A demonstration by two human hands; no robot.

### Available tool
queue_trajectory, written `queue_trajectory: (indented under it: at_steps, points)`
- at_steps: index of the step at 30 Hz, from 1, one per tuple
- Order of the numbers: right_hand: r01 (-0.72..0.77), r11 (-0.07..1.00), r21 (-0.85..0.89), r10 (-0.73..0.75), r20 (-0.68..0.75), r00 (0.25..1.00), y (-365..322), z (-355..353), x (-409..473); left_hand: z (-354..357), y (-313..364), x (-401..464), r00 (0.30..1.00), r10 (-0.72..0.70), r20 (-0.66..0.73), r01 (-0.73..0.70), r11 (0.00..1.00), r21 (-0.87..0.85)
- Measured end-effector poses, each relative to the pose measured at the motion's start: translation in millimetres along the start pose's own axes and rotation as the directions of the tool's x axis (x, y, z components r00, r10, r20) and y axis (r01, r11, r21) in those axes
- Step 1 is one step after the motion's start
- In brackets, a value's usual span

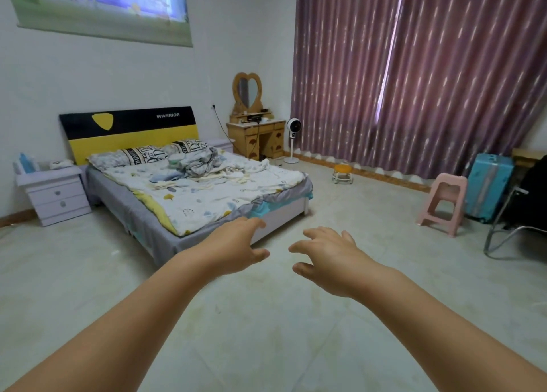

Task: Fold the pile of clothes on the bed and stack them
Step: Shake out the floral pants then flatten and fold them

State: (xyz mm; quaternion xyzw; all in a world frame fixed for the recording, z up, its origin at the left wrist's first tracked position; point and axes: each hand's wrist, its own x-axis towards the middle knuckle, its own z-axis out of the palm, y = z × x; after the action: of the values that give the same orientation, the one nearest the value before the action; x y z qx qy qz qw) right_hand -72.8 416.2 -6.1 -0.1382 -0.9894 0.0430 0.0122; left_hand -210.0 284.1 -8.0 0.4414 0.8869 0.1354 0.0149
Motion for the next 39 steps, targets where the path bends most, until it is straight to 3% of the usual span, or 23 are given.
queue_trajectory:
  at_steps: [12, 18, 25, 39]
  points:
    - [0.009, 1.000, 0.015, -0.008, -0.029, 1.000, 105.2, -6.3, 132.4, 14.1, 6.0, 163.1, 1.000, 0.015, 0.013, -0.015, 1.000, 0.015]
    - [0.072, 0.997, 0.003, -0.072, -0.062, 0.995, 189.2, -10.2, 191.8, 36.5, 39.8, 245.9, 0.997, -0.036, -0.062, 0.037, 0.999, 0.011]
    - [0.118, 0.993, 0.028, -0.117, -0.045, 0.992, 272.0, -22.3, 261.9, 57.8, 57.6, 326.7, 0.990, -0.127, -0.052, 0.127, 0.992, -0.015]
    - [0.176, 0.984, -0.034, -0.175, 0.021, 0.984, 323.8, 6.8, 439.2, 73.0, -4.2, 481.8, 0.966, -0.257, 0.037, 0.257, 0.966, -0.015]
